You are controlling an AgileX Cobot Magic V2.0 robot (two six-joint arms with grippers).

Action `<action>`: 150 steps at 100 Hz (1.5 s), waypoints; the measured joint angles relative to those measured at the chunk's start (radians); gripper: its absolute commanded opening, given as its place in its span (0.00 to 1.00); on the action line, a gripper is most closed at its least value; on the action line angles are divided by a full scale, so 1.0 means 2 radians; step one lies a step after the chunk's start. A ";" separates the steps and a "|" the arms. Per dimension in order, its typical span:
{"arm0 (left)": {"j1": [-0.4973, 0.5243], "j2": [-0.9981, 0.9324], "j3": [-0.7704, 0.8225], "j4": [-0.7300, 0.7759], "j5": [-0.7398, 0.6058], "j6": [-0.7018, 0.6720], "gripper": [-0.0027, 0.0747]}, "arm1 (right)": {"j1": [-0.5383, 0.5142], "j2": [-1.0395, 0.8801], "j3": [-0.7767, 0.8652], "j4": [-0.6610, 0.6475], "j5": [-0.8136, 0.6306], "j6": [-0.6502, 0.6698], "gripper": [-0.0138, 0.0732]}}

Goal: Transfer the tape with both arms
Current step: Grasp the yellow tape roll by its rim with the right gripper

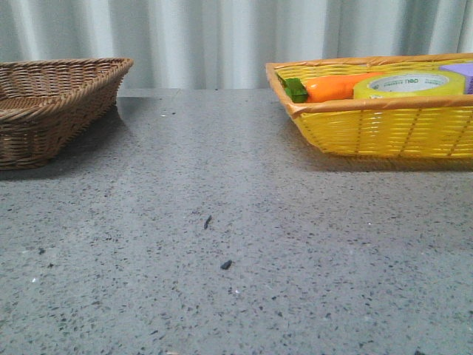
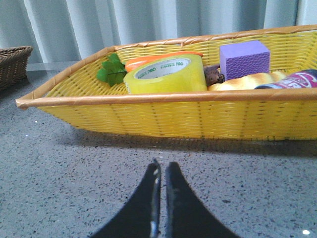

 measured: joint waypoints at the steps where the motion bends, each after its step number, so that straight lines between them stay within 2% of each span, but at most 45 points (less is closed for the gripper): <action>1: 0.000 0.000 0.000 0.000 0.000 0.000 0.01 | 0.000 0.000 0.000 0.000 0.000 0.000 0.09; 69: 0.000 0.000 0.000 -0.014 -0.001 0.000 0.01 | 0.000 0.000 0.000 0.008 0.000 0.000 0.09; 76: 0.000 0.000 0.000 -0.057 -0.014 -0.002 0.01 | 0.000 0.000 0.000 0.055 -0.019 0.000 0.09; 82: 0.000 0.000 -0.003 -0.086 -0.024 -0.002 0.01 | 0.000 0.000 0.000 0.139 -0.050 0.000 0.09; 89: 0.000 0.000 -0.012 -0.092 -0.019 -0.003 0.01 | 0.000 0.000 -0.002 0.227 -0.075 0.000 0.09; 94: 0.000 0.000 -0.027 -0.083 -0.007 -0.003 0.01 | 0.000 0.000 -0.012 0.256 -0.076 0.001 0.09; 99: 0.000 0.000 -0.050 -0.066 0.013 -0.003 0.04 | 0.000 0.000 -0.030 0.270 -0.064 0.001 0.09; 104: 0.000 0.008 -0.077 -0.049 0.034 -0.002 0.12 | 0.000 0.000 -0.053 0.272 -0.049 0.000 0.09; 117: -0.010 0.069 -0.148 -0.027 0.099 0.018 0.45 | 0.000 0.048 -0.131 0.240 0.019 -0.002 0.10; 121: -0.013 0.091 -0.164 -0.024 0.113 0.026 0.52 | 0.000 0.072 -0.160 0.221 0.046 -0.002 0.13; 126: -0.018 0.127 -0.183 -0.022 0.126 0.033 0.55 | 0.000 0.113 -0.199 0.198 0.081 -0.002 0.19; 143: -0.035 0.218 -0.223 -0.020 0.124 0.046 0.55 | 0.000 0.282 -0.355 0.157 0.212 -0.028 0.55; 150: -0.042 0.241 -0.234 -0.019 0.122 0.048 0.55 | 0.000 0.351 -0.421 0.153 0.260 -0.036 0.63</action>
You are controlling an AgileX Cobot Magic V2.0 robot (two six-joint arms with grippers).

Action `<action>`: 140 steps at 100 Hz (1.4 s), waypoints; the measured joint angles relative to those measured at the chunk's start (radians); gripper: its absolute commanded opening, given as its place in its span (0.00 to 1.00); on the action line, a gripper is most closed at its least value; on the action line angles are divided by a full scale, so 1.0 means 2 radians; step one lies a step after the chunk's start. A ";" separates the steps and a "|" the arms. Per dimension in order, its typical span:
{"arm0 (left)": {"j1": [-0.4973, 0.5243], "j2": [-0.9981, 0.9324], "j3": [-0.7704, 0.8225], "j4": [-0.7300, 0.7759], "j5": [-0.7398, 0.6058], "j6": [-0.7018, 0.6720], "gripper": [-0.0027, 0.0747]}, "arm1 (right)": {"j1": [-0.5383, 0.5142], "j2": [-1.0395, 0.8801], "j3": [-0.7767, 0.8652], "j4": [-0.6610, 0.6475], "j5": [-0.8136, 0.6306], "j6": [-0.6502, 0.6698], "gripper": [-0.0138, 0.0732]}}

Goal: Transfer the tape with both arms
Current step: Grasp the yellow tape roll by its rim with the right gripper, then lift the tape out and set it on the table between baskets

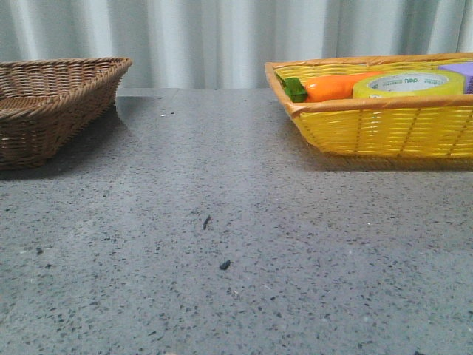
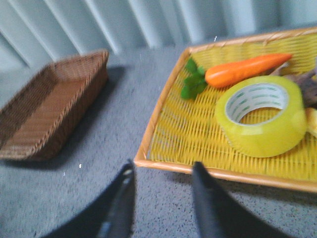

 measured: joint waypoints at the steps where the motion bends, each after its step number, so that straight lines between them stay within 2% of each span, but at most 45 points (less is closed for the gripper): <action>1: 0.000 0.002 -0.001 0.000 0.000 0.000 0.55 | 0.000 0.007 -0.006 0.000 0.004 0.000 0.63; 14: -0.017 0.014 -0.009 0.000 -0.012 0.000 0.55 | 0.000 0.132 -0.120 -0.013 0.064 -0.005 0.61; 27: -0.025 0.014 -0.009 0.000 -0.036 0.000 0.55 | 0.000 0.251 -0.217 -0.048 0.115 -0.008 0.52; 46: -0.028 0.014 -0.009 0.000 -0.053 0.000 0.55 | 0.002 0.416 -0.315 -0.084 0.163 0.000 0.52; 65: -0.028 0.014 -0.009 0.000 -0.049 0.000 0.55 | 0.016 0.519 -0.381 -0.142 0.177 0.032 0.52; 98: -0.028 0.014 -0.009 0.000 -0.033 0.000 0.55 | 0.028 0.585 -0.400 -0.180 0.173 0.054 0.52; 105: -0.028 0.014 -0.009 0.000 -0.033 0.000 0.55 | 0.028 0.590 -0.400 -0.190 0.173 0.057 0.42; 115: -0.028 0.014 -0.009 0.000 -0.033 0.000 0.55 | 0.028 0.591 -0.402 -0.194 0.175 0.067 0.07; 122: -0.028 0.014 -0.009 0.000 -0.032 0.000 0.55 | 0.029 0.588 -0.406 -0.195 0.181 0.074 0.11; 140: -0.028 0.014 -0.009 0.000 -0.032 0.000 0.55 | 0.046 0.556 -0.450 -0.202 0.167 0.076 0.11</action>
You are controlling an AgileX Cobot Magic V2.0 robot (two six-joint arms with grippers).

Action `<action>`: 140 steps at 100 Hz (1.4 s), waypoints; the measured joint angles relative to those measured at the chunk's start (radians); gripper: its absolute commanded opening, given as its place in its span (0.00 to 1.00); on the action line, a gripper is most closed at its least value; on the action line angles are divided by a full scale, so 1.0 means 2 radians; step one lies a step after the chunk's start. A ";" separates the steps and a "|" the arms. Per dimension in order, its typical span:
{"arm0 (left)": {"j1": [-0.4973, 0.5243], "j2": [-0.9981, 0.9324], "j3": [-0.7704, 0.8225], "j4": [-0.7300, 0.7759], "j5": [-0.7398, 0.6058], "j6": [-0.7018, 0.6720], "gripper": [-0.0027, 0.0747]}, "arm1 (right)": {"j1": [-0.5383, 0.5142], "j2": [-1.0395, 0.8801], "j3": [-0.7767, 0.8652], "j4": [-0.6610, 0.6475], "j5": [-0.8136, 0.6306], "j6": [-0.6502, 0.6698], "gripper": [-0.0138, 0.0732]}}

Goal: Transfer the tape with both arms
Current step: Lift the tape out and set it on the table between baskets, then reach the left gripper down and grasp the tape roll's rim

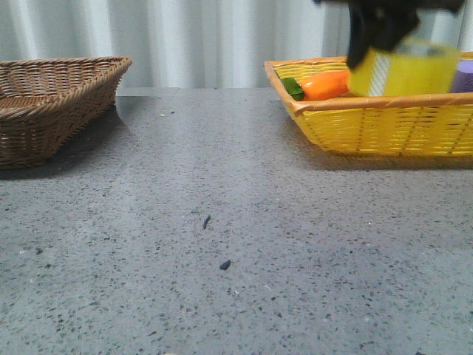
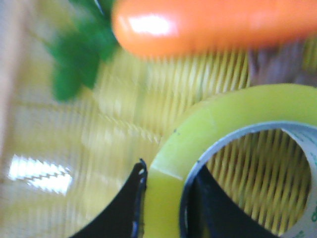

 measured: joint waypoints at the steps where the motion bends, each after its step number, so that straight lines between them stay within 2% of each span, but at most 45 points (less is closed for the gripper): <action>1: 0.000 0.000 0.000 0.000 0.000 0.000 0.55 | 0.004 -0.002 -0.003 0.000 -0.001 0.000 0.11; 12: 0.000 0.000 0.000 0.000 0.000 0.000 0.55 | 0.047 -0.029 -0.065 -0.001 -0.029 0.000 0.11; 20: 0.000 0.000 0.000 0.000 -0.004 0.000 0.55 | 0.098 -0.037 -0.108 0.000 -0.054 0.000 0.11; 36: 0.000 0.000 0.000 0.000 -0.019 0.000 0.55 | 0.185 -0.011 -0.133 0.010 -0.072 0.000 0.11; 56: 0.000 0.000 0.000 0.000 -0.022 0.000 0.55 | 0.208 0.097 -0.132 -0.001 -0.034 0.011 0.13; 65: 0.000 0.000 0.000 0.000 -0.022 0.000 0.55 | 0.208 0.135 -0.129 -0.017 -0.020 0.028 0.26; 77: 0.000 0.000 0.000 -0.003 -0.019 0.000 0.55 | 0.206 0.149 -0.127 -0.023 -0.013 0.032 0.67; 80: 0.000 0.000 -0.001 -0.005 -0.016 0.000 0.55 | 0.206 0.148 -0.128 -0.021 -0.013 0.032 0.74; 86: 0.000 0.000 -0.004 -0.005 -0.002 0.001 0.55 | 0.206 0.137 -0.129 -0.017 -0.010 0.033 0.81; 95: 0.000 0.001 -0.016 -0.006 0.018 0.011 0.53 | 0.206 0.110 -0.129 -0.010 0.005 0.035 0.73; 100: 0.000 0.005 -0.029 -0.007 0.028 0.025 0.51 | 0.206 0.086 -0.129 -0.001 0.014 0.038 0.63; 112: -0.004 0.031 -0.079 -0.007 0.047 0.070 0.47 | 0.213 0.005 -0.129 0.007 0.038 0.041 0.32; 124: -0.023 0.086 -0.141 -0.007 0.073 0.099 0.47 | 0.242 -0.091 -0.116 0.003 0.054 0.041 0.08; 140: -0.052 0.199 -0.228 -0.007 0.134 0.107 0.47 | 0.293 -0.232 -0.028 0.000 0.048 0.033 0.10</action>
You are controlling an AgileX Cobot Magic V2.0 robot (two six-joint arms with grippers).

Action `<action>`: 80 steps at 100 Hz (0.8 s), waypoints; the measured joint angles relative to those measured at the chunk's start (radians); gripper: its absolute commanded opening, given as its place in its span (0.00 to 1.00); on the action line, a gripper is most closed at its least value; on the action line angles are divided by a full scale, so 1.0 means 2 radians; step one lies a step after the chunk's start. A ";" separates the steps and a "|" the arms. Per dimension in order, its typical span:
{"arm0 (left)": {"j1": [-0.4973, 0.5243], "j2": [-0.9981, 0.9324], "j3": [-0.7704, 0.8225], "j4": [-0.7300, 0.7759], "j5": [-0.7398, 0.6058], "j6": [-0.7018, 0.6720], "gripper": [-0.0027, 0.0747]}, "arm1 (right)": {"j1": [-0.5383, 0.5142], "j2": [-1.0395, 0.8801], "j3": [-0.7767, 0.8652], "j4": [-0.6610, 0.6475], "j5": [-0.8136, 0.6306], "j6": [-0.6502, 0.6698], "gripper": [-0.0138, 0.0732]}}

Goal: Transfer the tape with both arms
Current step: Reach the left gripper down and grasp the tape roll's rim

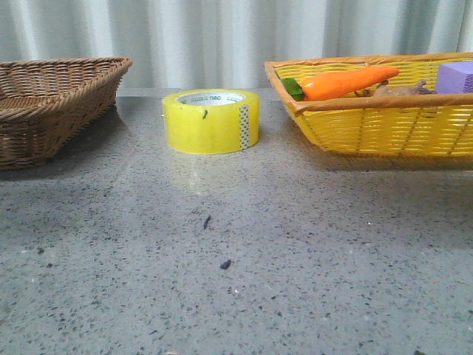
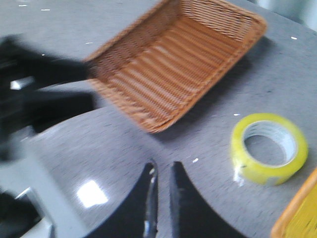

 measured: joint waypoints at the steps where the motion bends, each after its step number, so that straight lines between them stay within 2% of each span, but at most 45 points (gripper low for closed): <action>1: -0.001 0.005 -0.008 0.000 0.004 0.000 0.47 | 0.004 -0.006 0.006 0.000 -0.001 0.000 0.10; 15: -0.018 0.118 -0.094 0.001 0.064 0.001 0.47 | 0.024 -0.140 0.132 -0.002 -0.041 0.007 0.10; 28: -0.023 0.221 -0.177 0.002 0.109 0.001 0.48 | 0.025 -0.271 0.253 -0.041 -0.092 0.064 0.10; 46: -0.023 0.353 -0.298 0.004 0.173 -0.017 0.62 | 0.025 -0.426 0.379 -0.114 -0.143 0.155 0.10; 58: -0.023 0.418 -0.354 0.005 0.187 -0.027 0.66 | 0.025 -0.482 0.417 -0.154 -0.144 0.217 0.10; 80: -0.023 0.481 -0.384 0.041 0.188 -0.038 0.66 | 0.025 -0.504 0.425 -0.166 -0.117 0.238 0.10</action>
